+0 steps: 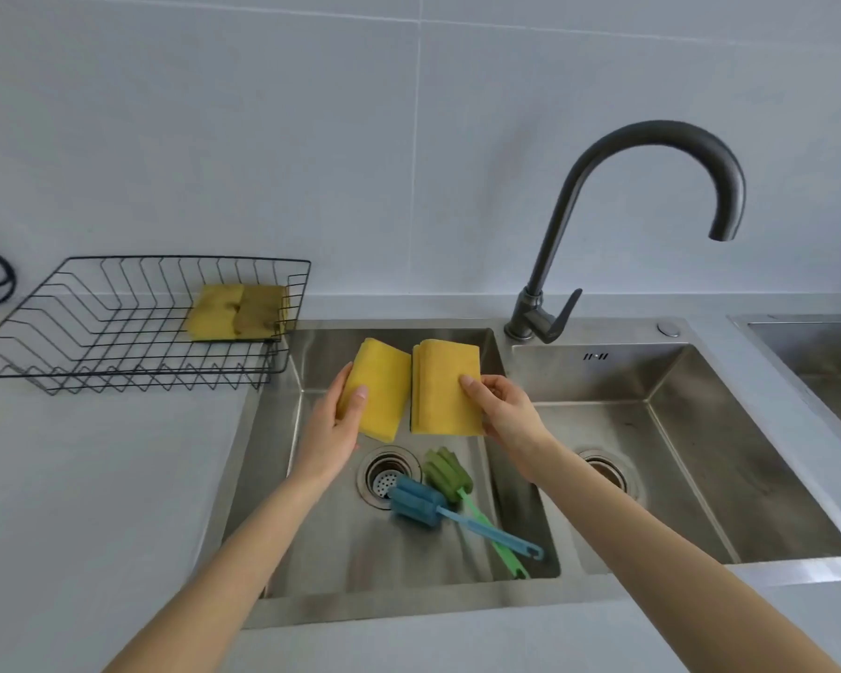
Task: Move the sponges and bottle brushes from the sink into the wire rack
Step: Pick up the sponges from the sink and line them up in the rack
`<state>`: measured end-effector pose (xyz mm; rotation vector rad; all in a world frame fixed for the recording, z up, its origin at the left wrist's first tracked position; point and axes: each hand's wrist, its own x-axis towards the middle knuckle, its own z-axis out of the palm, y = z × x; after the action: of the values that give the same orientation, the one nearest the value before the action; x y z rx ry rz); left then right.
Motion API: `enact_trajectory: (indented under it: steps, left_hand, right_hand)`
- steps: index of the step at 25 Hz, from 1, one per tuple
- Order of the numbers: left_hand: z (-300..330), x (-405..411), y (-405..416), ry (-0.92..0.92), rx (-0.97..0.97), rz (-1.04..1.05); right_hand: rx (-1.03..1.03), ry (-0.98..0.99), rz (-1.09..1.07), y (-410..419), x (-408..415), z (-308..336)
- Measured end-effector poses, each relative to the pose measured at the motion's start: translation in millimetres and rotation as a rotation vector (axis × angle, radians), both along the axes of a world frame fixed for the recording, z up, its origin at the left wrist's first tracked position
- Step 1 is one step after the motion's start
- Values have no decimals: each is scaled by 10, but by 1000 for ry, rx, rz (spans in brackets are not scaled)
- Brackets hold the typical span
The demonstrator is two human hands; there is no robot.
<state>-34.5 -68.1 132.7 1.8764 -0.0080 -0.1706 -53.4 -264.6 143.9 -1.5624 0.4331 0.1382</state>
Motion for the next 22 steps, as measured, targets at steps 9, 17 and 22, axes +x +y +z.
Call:
enact_trajectory:
  steps: [9, 17, 22]
  left_hand:
    - [61, 118, 1107, -70, 38, 122]
    - [175, 260, 1769, -95, -63, 215]
    - [246, 435, 2056, -98, -126, 218]
  right_hand:
    - [-17, -36, -48, 934, 166, 32]
    - [-63, -79, -35, 1570, 474, 128]
    - [-69, -86, 8, 1840, 739, 260]
